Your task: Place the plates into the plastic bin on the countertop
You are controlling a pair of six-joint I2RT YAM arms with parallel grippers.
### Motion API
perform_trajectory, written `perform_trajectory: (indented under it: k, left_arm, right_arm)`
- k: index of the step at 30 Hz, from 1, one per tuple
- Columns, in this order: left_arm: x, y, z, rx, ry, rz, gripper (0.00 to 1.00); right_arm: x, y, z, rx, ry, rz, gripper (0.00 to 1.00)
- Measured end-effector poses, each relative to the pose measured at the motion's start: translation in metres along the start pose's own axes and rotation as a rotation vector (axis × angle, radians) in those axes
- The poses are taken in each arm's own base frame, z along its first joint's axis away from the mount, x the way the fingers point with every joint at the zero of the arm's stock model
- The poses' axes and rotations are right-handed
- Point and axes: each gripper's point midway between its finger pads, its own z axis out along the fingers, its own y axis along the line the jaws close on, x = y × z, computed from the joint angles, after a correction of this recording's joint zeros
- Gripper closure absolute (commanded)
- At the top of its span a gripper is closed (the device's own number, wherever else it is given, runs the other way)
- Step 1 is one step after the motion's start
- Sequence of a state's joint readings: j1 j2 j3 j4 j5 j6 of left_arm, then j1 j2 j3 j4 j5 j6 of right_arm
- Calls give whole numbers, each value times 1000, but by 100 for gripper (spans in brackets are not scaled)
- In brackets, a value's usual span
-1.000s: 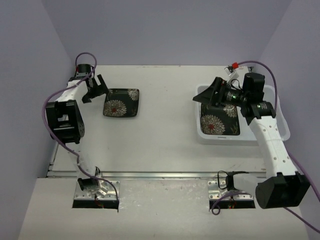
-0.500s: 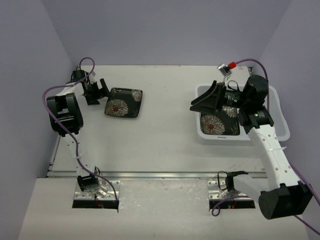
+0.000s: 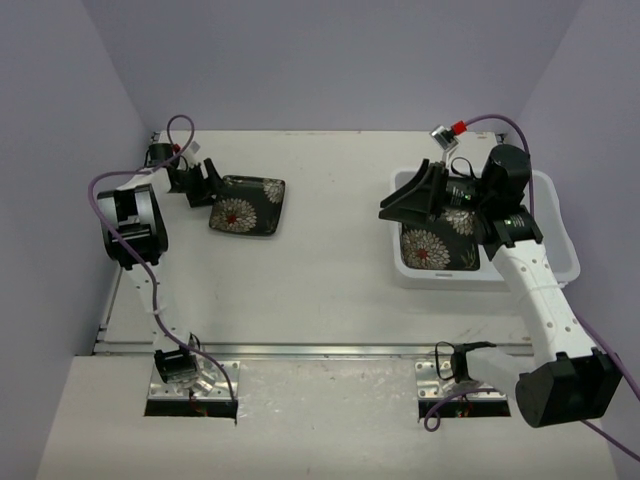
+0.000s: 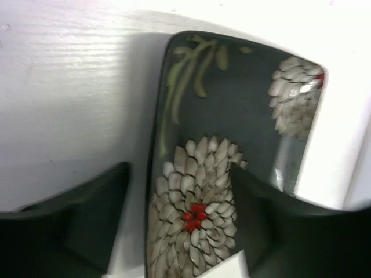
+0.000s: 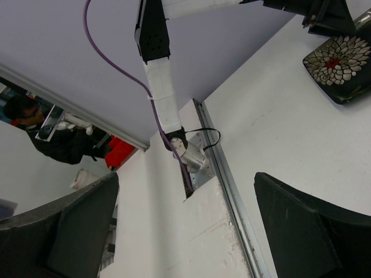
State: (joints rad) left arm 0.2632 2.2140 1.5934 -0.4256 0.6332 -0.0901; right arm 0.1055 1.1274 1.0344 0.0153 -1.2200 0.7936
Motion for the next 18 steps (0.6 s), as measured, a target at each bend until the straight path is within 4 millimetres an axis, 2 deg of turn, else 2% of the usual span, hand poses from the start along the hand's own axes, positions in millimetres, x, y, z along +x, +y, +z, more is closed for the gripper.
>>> perform_trajectory:
  k: [1,2,3,5,8,15,18]
  left_arm:
    - [1,-1,4,4,4,8,77]
    - [2,-2,8,5,9,22,86]
    - [4,1,12,-12,15,32,93]
    - [10,-2,18,8,34,15,99]
    - [16,-10,20,38,55,-3,100]
    - [20,-16,20,58,64,-55,100]
    - [38,-32,12,128,57,-110,100]
  right_arm:
    - [0,0,0,-1,0,-1,1]
    - [0,0,0,-2,1,-3,1]
    - [0,0,0,-2,1,-2,1]
    - [2,-1,0,-2,3,2,1]
    - [3,-2,0,-1,4,7,1]
    - [3,-5,1,11,-1,17,1]
    - [4,-19,3,53,-4,65,1]
